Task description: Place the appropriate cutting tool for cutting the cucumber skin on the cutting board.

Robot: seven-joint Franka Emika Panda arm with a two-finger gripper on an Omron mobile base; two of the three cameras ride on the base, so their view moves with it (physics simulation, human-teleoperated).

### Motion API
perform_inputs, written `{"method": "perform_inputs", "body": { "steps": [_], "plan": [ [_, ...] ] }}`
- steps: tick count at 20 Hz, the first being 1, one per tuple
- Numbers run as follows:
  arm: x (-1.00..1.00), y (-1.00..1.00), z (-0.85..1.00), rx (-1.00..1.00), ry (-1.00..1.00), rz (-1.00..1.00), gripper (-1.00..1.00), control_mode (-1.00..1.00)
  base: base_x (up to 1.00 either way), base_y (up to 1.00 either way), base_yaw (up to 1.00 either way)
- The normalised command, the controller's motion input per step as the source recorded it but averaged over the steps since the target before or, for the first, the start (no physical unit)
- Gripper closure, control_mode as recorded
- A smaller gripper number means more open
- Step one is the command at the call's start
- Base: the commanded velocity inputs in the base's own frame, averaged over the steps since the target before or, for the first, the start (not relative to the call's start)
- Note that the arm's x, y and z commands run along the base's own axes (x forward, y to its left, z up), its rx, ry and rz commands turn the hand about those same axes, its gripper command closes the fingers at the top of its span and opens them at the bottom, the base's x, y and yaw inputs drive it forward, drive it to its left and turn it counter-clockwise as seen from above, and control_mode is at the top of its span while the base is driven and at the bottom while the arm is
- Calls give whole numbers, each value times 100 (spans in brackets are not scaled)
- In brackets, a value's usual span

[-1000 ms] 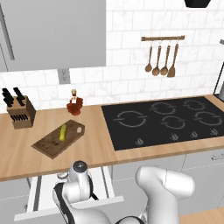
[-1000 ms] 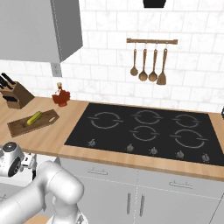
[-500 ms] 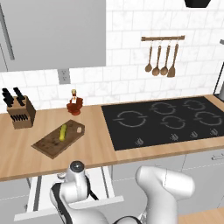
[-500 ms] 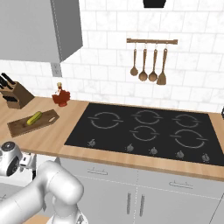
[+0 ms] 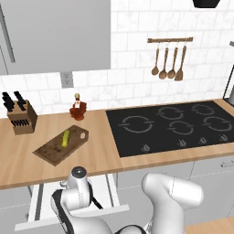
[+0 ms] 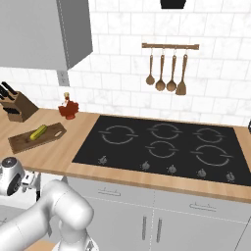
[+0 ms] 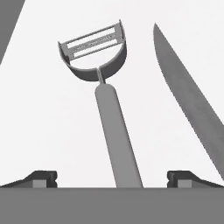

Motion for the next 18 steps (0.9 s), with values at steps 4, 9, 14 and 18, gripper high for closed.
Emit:
{"method": "perform_inputs", "body": {
  "steps": [4, 9, 14, 18],
  "plan": [
    [5, 0, -11, 0, 4, 0, -100, -100, 0, 0, 0],
    [2, 0, -15, 0, 6, 0, -100, -100, 0, 0, 0],
    [0, 0, 0, 0, 1, 0, -100, -100, 0, 0, 0],
    [0, 0, 0, 0, 0, 0, 100, -100, 0, 0, 0]
  ]
}}
